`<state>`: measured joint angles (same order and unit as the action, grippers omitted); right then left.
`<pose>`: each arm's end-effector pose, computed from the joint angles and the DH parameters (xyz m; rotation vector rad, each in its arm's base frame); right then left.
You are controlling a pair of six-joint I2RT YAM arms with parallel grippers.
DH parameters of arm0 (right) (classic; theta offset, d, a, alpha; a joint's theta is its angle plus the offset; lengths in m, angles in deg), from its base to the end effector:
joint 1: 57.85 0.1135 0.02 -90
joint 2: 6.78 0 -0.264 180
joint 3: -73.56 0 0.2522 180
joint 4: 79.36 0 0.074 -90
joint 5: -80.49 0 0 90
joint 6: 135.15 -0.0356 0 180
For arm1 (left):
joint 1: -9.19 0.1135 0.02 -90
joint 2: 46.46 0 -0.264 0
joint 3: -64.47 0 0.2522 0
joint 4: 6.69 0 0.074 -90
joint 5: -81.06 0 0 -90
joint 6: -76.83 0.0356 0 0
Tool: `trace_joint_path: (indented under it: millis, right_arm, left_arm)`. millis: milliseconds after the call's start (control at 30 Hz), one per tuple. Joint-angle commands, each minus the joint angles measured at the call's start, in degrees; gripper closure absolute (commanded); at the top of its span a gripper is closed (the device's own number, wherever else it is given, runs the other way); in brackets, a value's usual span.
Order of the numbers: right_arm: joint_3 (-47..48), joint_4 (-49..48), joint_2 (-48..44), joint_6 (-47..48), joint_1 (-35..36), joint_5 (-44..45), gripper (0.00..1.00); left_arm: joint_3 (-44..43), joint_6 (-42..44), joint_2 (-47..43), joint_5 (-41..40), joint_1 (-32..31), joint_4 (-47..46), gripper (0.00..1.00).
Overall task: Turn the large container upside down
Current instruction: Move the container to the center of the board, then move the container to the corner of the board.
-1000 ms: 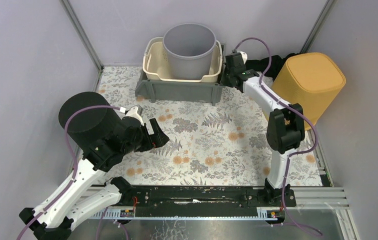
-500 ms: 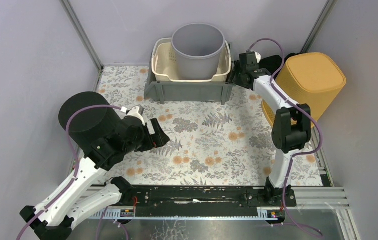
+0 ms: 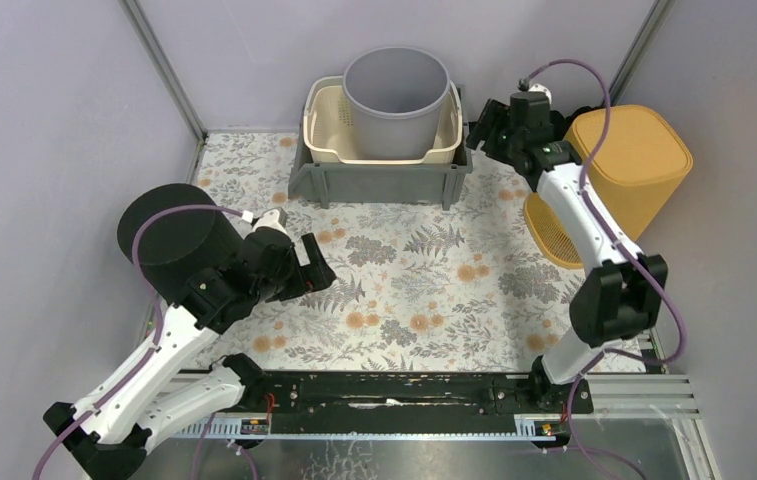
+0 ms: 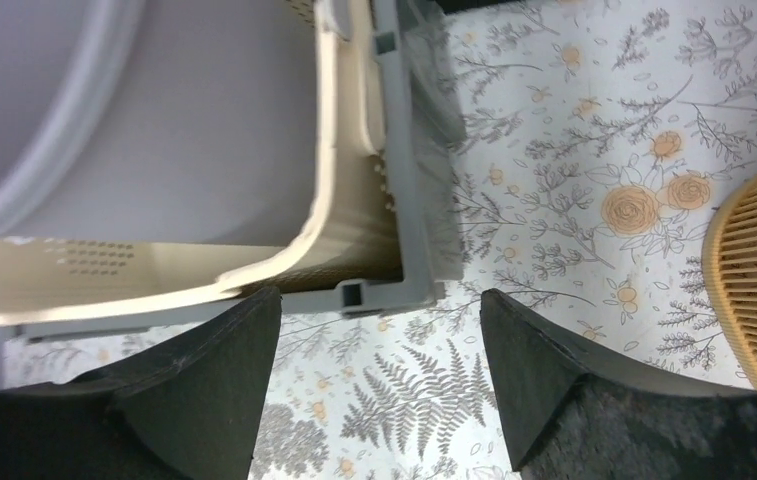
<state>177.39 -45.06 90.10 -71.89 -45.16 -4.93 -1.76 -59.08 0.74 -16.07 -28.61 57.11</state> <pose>0.3901 0.0849 0.3558 0.3022 2.0421 0.3460 0.1265 -0.0925 0.3124 -0.2334 2.4061 -0.5596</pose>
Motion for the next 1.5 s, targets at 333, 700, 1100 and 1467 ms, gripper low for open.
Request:
trace_joint_path:
  millis: [333, 700, 1100, 1467]
  right_arm:
    - [-0.1, -1.6, -8.6, -2.3, 1.1, -10.9, 0.15]
    - [2.1, 0.7, -9.0, -2.1, 3.6, -15.5, 0.11]
    - [4.1, 2.9, -9.1, -1.2, 3.7, -18.8, 0.09]
    - [5.7, 5.0, -8.8, 0.1, 3.9, -22.1, 0.07]
  left_arm:
    - [-4.8, -9.4, -0.9, -13.9, 0.7, 13.6, 0.0]
    - [-5.4, -2.3, -0.9, -14.3, 15.0, 14.5, 0.0]
    - [-5.9, -5.5, -8.4, -9.5, 21.2, 25.9, 0.0]
    - [-6.8, -9.4, -9.1, -16.3, 21.2, 32.1, 0.0]
